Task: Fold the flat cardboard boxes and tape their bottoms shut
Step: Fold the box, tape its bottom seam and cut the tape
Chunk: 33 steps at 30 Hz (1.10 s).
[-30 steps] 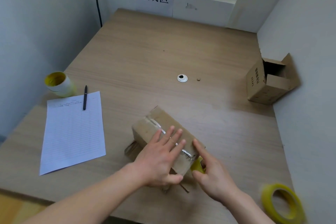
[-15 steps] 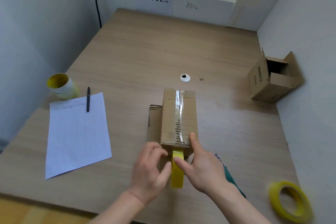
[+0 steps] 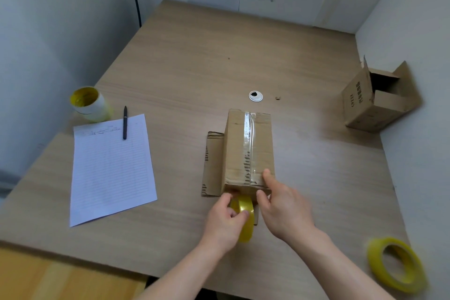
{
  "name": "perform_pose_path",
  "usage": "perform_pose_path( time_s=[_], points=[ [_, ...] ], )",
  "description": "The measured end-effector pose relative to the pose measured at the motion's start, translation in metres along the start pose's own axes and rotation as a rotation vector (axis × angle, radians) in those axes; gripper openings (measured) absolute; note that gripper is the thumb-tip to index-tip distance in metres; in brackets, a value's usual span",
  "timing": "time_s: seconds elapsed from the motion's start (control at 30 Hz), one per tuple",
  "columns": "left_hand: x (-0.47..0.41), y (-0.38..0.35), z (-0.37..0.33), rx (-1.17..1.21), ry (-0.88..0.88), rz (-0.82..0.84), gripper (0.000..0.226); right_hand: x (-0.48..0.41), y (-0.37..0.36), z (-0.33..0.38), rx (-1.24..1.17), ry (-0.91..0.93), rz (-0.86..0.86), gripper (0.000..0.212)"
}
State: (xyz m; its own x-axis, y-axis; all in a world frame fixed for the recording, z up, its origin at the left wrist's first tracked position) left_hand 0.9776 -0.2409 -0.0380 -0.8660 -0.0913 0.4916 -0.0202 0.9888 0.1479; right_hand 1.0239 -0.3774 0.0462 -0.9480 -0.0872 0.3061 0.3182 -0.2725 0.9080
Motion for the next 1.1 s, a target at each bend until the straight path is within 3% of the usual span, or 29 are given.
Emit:
perform_pose_path(
  time_s=[0.2, 0.47, 0.57, 0.63, 0.7, 0.73, 0.8, 0.93, 1.03, 1.1],
  points=[
    [-0.011, -0.002, 0.0, 0.154, 0.195, -0.006, 0.025, 0.002, 0.005, 0.001, -0.039, -0.013, -0.009, 0.055],
    [-0.014, -0.011, -0.007, 0.152, 0.201, -0.075, 0.011, 0.001, 0.003, 0.0, -0.058, 0.0, -0.001, 0.058],
    [-0.018, -0.012, -0.003, 0.18, 0.195, -0.115, 0.017, -0.001, -0.008, -0.014, -0.251, 0.013, 0.035, 0.063],
    [-0.021, -0.01, 0.0, 0.169, 0.177, -0.132, 0.02, 0.003, -0.011, -0.033, -0.486, 0.02, -0.069, 0.06],
    [-0.024, -0.01, 0.003, 0.16, 0.165, -0.14, 0.022, 0.012, -0.008, -0.065, -0.552, -0.037, -0.321, 0.05],
    [-0.025, -0.01, 0.003, 0.158, 0.162, -0.143, 0.021, 0.017, -0.011, -0.084, -0.517, -0.108, -0.4, 0.045],
    [-0.028, -0.01, 0.003, 0.174, 0.159, -0.151, 0.02, 0.024, -0.027, -0.12, -0.368, -0.282, -0.36, 0.043],
    [-0.032, -0.012, 0.004, 0.221, 0.146, -0.15, 0.019, 0.039, -0.074, -0.171, 0.14, -0.42, 0.028, 0.058],
    [-0.033, -0.012, 0.006, 0.23, 0.135, -0.142, 0.017, 0.046, -0.092, -0.184, 0.167, -0.426, 0.056, 0.053],
    [-0.033, -0.011, 0.007, 0.229, 0.126, -0.138, 0.016, 0.045, -0.099, -0.183, 0.027, -0.417, -0.01, 0.043]
  ],
)
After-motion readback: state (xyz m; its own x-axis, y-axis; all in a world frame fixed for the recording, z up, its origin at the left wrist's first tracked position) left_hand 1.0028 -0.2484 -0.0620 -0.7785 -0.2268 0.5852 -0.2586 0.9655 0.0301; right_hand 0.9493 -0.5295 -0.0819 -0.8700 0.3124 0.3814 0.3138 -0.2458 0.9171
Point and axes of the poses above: each hand's wrist, its own x-axis away from the middle knuckle, its own y-axis out of the back of the hand, z = x × y, the point moved 5 cm from there along -x, towards the middle knuckle, and after that the axes turned 2 degrees about x, right-handed, at the moved point
